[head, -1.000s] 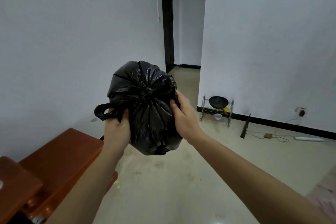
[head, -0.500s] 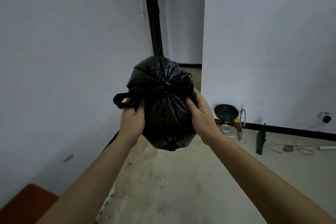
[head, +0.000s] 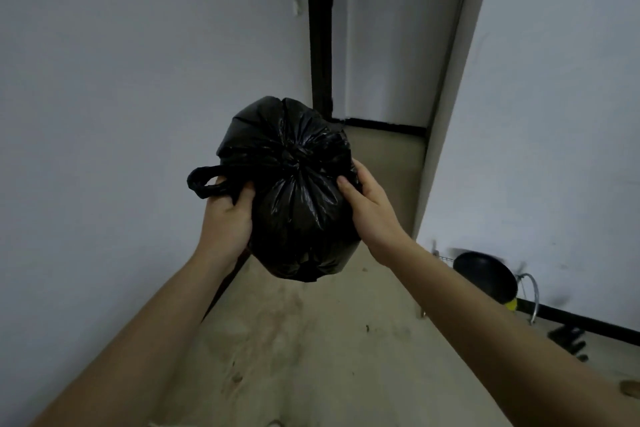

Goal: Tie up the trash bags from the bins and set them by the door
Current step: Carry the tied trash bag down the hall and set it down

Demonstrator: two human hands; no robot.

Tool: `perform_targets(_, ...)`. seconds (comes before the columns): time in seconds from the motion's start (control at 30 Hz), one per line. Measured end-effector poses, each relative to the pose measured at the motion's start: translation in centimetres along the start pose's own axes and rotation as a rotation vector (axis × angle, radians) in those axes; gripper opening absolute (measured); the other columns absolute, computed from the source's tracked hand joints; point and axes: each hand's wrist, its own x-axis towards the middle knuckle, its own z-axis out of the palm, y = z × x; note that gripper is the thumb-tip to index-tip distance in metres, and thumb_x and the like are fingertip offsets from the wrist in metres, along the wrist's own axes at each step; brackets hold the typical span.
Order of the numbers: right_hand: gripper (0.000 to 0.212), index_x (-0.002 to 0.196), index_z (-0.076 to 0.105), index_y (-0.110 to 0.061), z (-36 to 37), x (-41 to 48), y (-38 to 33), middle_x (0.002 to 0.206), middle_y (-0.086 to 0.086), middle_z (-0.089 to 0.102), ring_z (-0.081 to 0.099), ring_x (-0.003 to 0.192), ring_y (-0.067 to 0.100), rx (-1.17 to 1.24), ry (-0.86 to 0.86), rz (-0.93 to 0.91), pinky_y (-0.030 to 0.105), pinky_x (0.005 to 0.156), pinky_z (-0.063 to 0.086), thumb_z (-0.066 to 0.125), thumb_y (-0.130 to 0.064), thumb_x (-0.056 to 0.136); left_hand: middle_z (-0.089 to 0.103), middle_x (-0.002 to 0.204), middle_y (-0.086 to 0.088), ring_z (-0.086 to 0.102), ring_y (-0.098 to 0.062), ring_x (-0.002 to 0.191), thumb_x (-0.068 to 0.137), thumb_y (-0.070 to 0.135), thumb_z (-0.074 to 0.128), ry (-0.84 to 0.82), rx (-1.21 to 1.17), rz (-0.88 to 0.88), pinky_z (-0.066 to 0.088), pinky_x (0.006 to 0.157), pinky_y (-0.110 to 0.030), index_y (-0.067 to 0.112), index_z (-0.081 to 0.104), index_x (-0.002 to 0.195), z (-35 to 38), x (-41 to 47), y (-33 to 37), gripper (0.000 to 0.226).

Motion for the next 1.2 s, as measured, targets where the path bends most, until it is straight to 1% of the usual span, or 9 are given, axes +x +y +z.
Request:
perform_targets(0.17,0.039,0.14,0.053,-0.03,2.4,15.7,6.4,0.133,-0.01,0.064,0.057,0.127,0.01,-0.006,-0.017,-0.015,0.044,0.115,0.04,0.05,-0.023,0.101,0.069,0.118,0.004,0.065,-0.01,0.111,0.103,0.022,0.051,0.002,-0.051,-0.021,0.051,0.096,-0.031,0.031,0.062,0.115,0.8,15.4,-7.2,0.018)
perform_targets(0.37,0.042,0.142,0.051,-0.03,1.6,33.5,10.0,0.137,-0.01,0.061,0.055,0.13,0.01,-0.032,0.057,-0.01,0.045,0.116,0.038,0.05,-0.029,0.1,0.067,0.117,0.008,0.063,-0.005,0.11,0.104,0.018,0.049,-0.116,-0.068,-0.017,0.05,0.094,-0.025,0.027,0.058,0.122,5.3,34.8,-10.2,0.022)
perform_targets(0.57,0.081,0.16,0.004,-0.035,-4.0,47.9,15.1,0.158,-0.005,0.033,0.041,0.138,0.01,0.1,0.297,0.15,0.039,0.118,0.034,0.058,-0.032,0.1,0.067,0.119,0.003,0.063,-0.009,0.111,0.103,0.017,0.05,-0.245,-0.067,-0.03,0.05,0.095,-0.026,0.025,0.059,0.121,14.7,50.4,-15.7,0.021)
perform_targets(0.63,0.074,0.159,0.017,-0.028,-6.0,53.2,17.9,0.155,-0.007,0.04,0.045,0.136,0.011,0.147,0.328,0.19,0.039,0.116,0.037,0.06,-0.033,0.099,0.067,0.12,0.001,0.063,-0.01,0.111,0.103,0.017,0.051,-0.284,-0.059,-0.017,0.051,0.096,-0.028,0.024,0.058,0.122,18.1,55.8,-18.2,0.021)
perform_targets(0.73,0.042,0.141,0.053,-0.025,-9.6,62.3,22.1,0.132,-0.007,0.066,0.062,0.121,0.012,0.196,0.292,0.182,0.04,0.11,0.046,0.058,-0.032,0.1,0.066,0.121,0.0,0.063,-0.01,0.112,0.103,0.016,0.051,-0.312,-0.068,0.005,0.051,0.095,-0.025,0.022,0.057,0.122,23.9,64.7,-21.3,0.021)
perform_targets(0.8,0.03,0.13,0.061,-0.026,-11.9,68.5,23.5,0.125,-0.006,0.07,0.066,0.117,0.014,0.218,0.287,0.184,0.041,0.108,0.047,0.058,-0.033,0.1,0.066,0.122,0.0,0.062,-0.011,0.113,0.103,0.016,0.051,-0.317,-0.087,0.006,0.051,0.096,-0.025,0.02,0.056,0.124,27.7,70.5,-22.4,0.022)
perform_targets(0.93,0.014,0.111,0.066,-0.037,-15.9,82.0,23.9,0.121,-0.007,0.071,0.066,0.115,0.014,0.22,0.286,0.157,0.039,0.108,0.048,0.059,-0.03,0.1,0.065,0.124,0.001,0.062,-0.009,0.114,0.104,0.017,0.051,-0.305,-0.109,-0.008,0.051,0.096,-0.022,0.016,0.054,0.131,33.6,82.5,-23.2,0.027)
perform_targets(1.07,0.021,0.117,0.067,-0.034,-17.4,93.9,24.0,0.122,-0.006,0.071,0.067,0.114,0.013,0.212,0.287,0.103,0.032,0.103,0.05,0.057,-0.024,0.102,0.066,0.12,0.002,0.063,-0.007,0.11,0.103,0.017,0.052,-0.267,-0.124,-0.03,0.052,0.091,-0.018,0.013,0.053,0.129,36.8,92.6,-24.2,0.026)
perform_targets(1.2,0.029,0.13,0.063,-0.028,-17.6,104.2,27.4,0.126,-0.007,0.07,0.066,0.115,0.009,0.165,0.229,0.124,0.027,0.101,0.051,0.055,-0.026,0.103,0.065,0.119,0.002,0.062,-0.011,0.114,0.104,0.016,0.051,-0.235,-0.107,-0.043,0.049,0.1,-0.027,0.021,0.055,0.119,38.9,102.4,-28.1,0.017)
